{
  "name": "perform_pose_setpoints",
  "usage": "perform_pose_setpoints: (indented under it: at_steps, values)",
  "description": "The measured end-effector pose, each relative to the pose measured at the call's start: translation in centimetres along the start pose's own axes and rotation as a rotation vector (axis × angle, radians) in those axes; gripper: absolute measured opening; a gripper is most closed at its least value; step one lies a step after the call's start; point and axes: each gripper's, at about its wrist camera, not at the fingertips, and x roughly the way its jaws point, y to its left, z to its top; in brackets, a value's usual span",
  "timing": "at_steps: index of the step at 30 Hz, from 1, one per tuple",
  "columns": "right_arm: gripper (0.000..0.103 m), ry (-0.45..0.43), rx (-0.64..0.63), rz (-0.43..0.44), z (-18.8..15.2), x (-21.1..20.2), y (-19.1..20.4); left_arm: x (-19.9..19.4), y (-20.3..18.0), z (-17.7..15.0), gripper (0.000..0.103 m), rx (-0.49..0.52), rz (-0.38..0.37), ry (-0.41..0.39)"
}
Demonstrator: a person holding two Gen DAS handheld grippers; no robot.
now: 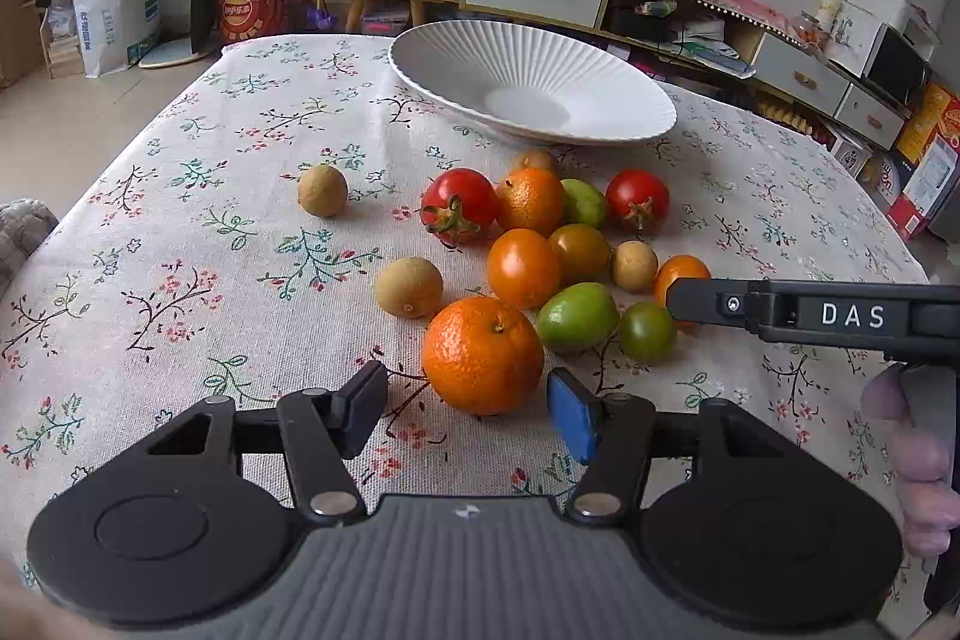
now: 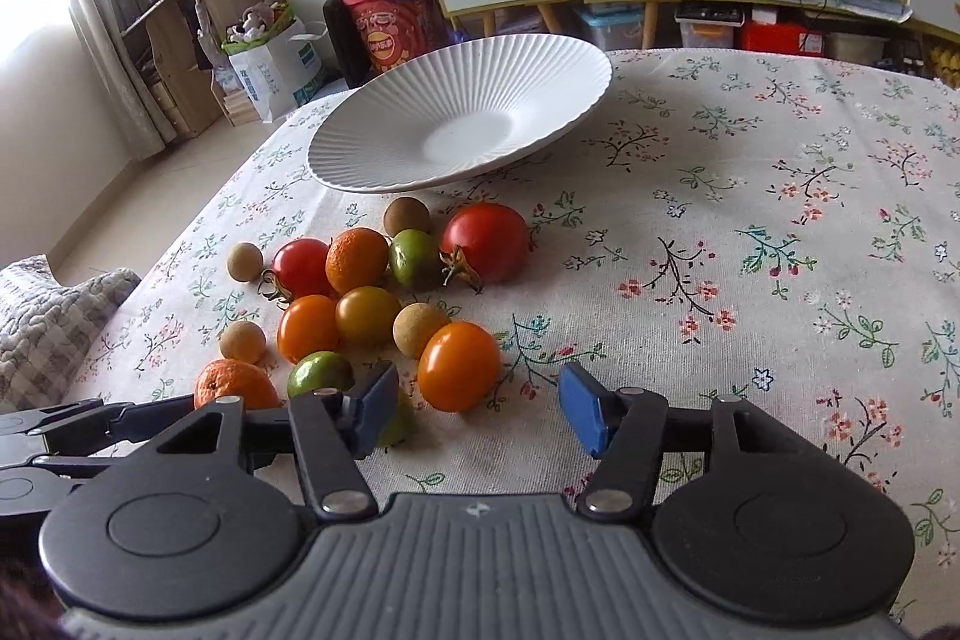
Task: Organize fruits
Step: 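Move both tools toward the fruit cluster beside the white bowl, then grasp the large mandarin with the left tool while the right tool grasps a small orange fruit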
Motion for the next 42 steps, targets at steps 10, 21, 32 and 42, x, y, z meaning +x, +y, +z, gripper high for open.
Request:
perform_pose_setpoints:
  at_steps: [10, 21, 32, 42]
  values:
    - [0.04, -0.008, 0.018, 0.018, 0.0, 0.3, -0.2, 0.5, -0.3, 0.3, 0.041, 0.013, -0.023, -0.048]
    - [0.027, -0.01, 0.018, 0.041, -0.1, 0.4, 0.0, 0.6, -0.3, 0.5, 0.039, 0.022, -0.022, -0.078]
    - [0.026, -0.015, 0.035, 0.028, 0.1, 0.1, 0.0, 0.6, -0.3, 0.7, 0.038, 0.017, -0.022, -0.07]
    - [0.026, -0.016, 0.052, 0.006, 1.5, -0.7, 0.1, -0.2, -1.2, 2.2, 0.038, 0.028, -0.022, -0.094]
